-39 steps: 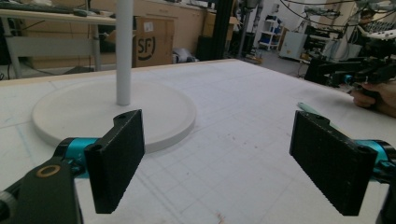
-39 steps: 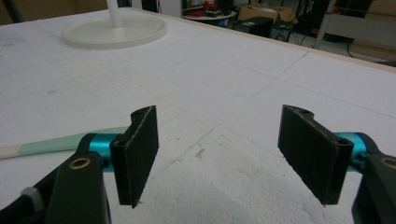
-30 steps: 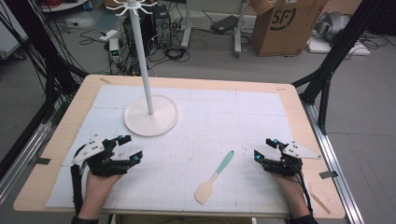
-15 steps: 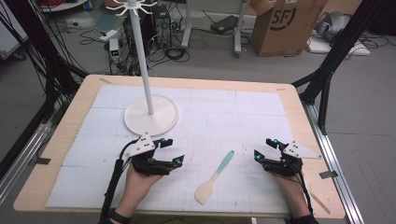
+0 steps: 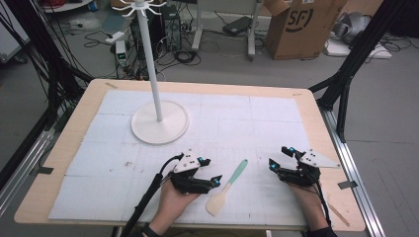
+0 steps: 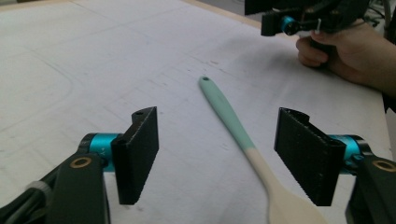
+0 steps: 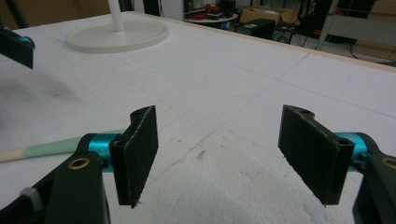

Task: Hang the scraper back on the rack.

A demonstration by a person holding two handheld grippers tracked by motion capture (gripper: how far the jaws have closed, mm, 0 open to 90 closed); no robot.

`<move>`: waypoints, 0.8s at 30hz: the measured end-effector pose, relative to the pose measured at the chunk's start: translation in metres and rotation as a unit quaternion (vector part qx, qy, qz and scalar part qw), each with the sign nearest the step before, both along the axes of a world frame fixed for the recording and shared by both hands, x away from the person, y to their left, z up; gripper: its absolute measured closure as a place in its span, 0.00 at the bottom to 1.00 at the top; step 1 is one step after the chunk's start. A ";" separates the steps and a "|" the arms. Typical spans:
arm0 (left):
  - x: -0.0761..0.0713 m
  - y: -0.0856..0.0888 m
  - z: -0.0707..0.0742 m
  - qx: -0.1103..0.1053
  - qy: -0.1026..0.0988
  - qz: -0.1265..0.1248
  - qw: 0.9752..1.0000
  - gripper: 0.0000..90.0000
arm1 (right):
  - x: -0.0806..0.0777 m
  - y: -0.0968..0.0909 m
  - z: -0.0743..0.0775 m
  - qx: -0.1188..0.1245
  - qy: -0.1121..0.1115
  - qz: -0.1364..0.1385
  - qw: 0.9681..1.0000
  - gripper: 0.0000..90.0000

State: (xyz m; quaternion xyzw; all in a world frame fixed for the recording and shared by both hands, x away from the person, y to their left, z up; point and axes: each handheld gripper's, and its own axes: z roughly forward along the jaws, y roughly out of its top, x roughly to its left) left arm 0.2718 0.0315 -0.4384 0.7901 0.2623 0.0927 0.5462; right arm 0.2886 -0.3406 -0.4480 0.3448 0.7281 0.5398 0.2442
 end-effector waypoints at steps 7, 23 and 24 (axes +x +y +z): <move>-0.009 -0.031 -0.010 0.060 0.004 -0.018 0.998 0.50 | 0.000 0.000 0.000 0.000 -0.001 -0.001 1.000 0.31; -0.018 -0.059 -0.010 0.155 0.020 0.005 0.988 0.81 | 0.000 0.000 0.000 0.000 -0.002 0.000 1.000 0.31; -0.020 -0.061 -0.010 0.157 0.020 0.011 0.987 0.84 | 0.000 0.000 0.000 0.000 -0.002 0.000 1.000 0.31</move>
